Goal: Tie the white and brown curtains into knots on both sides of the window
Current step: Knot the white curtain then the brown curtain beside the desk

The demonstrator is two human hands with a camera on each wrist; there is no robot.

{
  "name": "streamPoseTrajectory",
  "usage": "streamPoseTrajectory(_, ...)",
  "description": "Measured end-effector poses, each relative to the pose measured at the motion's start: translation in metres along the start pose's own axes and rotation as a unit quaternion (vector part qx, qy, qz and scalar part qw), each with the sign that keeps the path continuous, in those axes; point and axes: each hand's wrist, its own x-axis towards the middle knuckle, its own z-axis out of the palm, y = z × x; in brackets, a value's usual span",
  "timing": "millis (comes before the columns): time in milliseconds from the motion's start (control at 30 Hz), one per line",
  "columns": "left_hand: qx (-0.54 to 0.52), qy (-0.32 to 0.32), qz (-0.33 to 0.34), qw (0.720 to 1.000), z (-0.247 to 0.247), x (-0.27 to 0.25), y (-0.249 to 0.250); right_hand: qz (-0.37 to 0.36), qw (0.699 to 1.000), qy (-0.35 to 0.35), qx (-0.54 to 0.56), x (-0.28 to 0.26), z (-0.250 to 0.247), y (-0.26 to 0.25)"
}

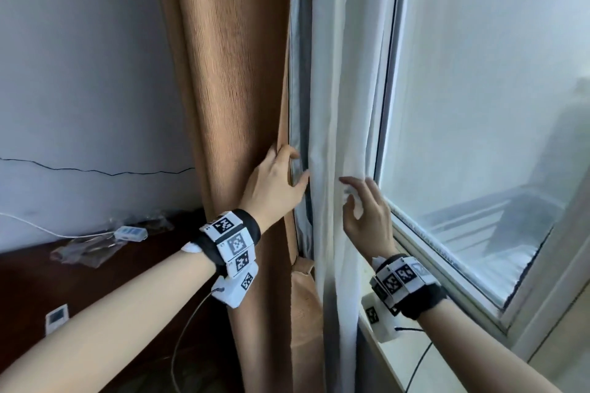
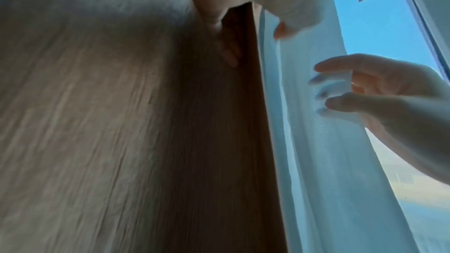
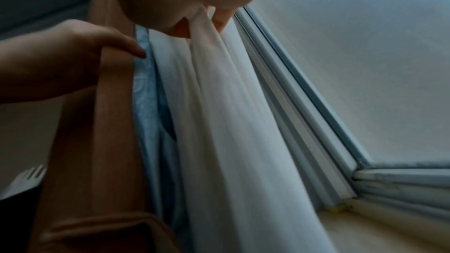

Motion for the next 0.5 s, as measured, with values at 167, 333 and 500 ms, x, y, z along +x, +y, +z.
streamPoseTrajectory(167,0.026,-0.048,0.03,0.998,-0.003,0.003,-0.008,-0.008,0.997,-0.072,0.03,-0.001,0.016,-0.015)
streamPoseTrajectory(333,-0.046,-0.077,0.06,0.994,-0.015,0.006,-0.024,-0.013,0.992,-0.121,0.028,-0.001,0.035,-0.018)
streamPoseTrajectory(500,-0.108,-0.05,0.025,0.993,-0.021,-0.004,-0.032,0.003,0.993,-0.114,0.015,0.002,0.051,-0.027)
